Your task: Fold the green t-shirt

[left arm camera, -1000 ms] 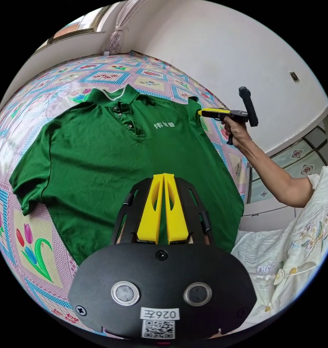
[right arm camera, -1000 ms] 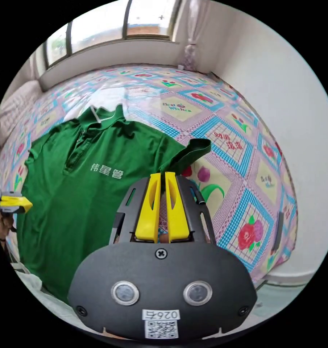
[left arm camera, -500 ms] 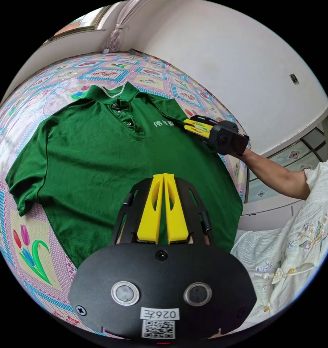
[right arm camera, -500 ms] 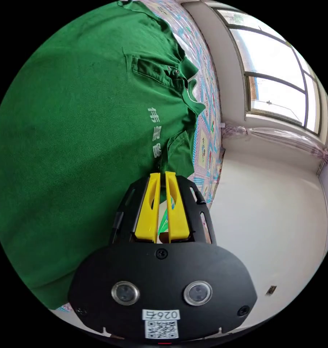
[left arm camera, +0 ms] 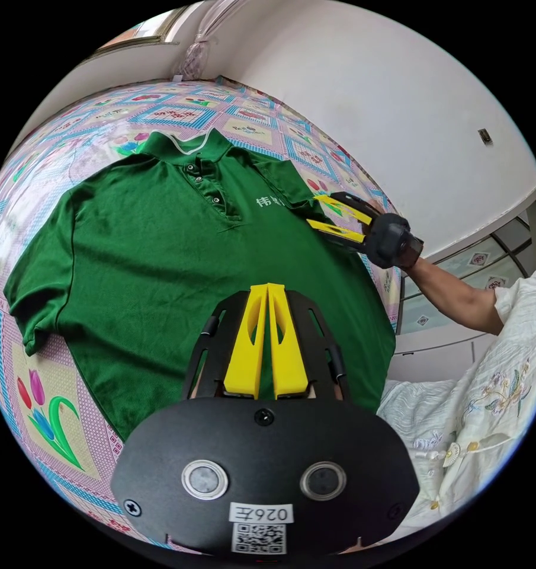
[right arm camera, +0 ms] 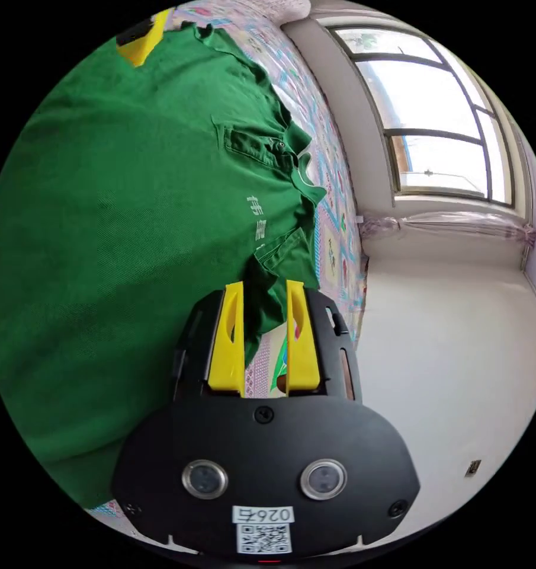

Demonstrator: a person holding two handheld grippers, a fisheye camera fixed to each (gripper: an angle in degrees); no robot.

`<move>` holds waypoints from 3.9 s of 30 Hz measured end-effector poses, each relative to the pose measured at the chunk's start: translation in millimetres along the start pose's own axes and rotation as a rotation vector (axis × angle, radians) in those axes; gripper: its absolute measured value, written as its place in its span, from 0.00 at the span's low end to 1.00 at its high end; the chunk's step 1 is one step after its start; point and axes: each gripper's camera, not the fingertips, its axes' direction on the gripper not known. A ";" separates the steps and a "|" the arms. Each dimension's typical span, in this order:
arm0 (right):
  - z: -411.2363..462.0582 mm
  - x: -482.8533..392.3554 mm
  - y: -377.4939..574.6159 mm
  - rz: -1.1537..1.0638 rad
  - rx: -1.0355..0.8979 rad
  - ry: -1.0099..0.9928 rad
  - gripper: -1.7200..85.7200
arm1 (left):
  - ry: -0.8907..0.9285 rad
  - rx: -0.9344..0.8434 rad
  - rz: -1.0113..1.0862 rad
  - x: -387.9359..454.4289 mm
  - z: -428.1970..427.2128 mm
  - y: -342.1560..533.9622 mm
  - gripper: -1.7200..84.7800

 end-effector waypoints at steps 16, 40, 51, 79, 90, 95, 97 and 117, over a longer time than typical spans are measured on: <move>119.2 124.5 114.7 0.847 -0.054 -0.827 0.01 | -0.135 0.127 -0.148 -7.2 -33.1 20.6 0.01; 53.7 137.5 232.6 0.996 0.217 -0.817 0.01 | -0.469 0.200 -0.819 -100.5 -25.9 48.7 0.20; 57.0 140.7 255.9 1.024 0.191 -0.811 0.01 | -0.590 0.087 -0.753 -65.6 20.6 25.5 0.18; 44.6 146.6 269.0 1.037 0.213 -0.864 0.01 | -1.366 -0.289 0.631 218.4 234.7 -56.2 0.02; 46.2 162.7 244.8 0.956 0.267 -0.921 0.01 | -1.474 -0.581 1.203 214.8 299.6 -12.6 0.11; 49.3 189.0 191.8 0.834 0.350 -0.940 0.01 | -1.376 -0.647 1.307 205.6 284.2 -13.9 0.12; 51.5 200.6 168.3 0.784 0.380 -0.934 0.01 | -1.333 -0.647 1.323 205.8 277.3 -15.4 0.11; 82.5 187.3 -115.9 0.218 0.384 -1.096 0.09 | -0.418 -0.080 0.149 53.9 80.9 -9.7 0.05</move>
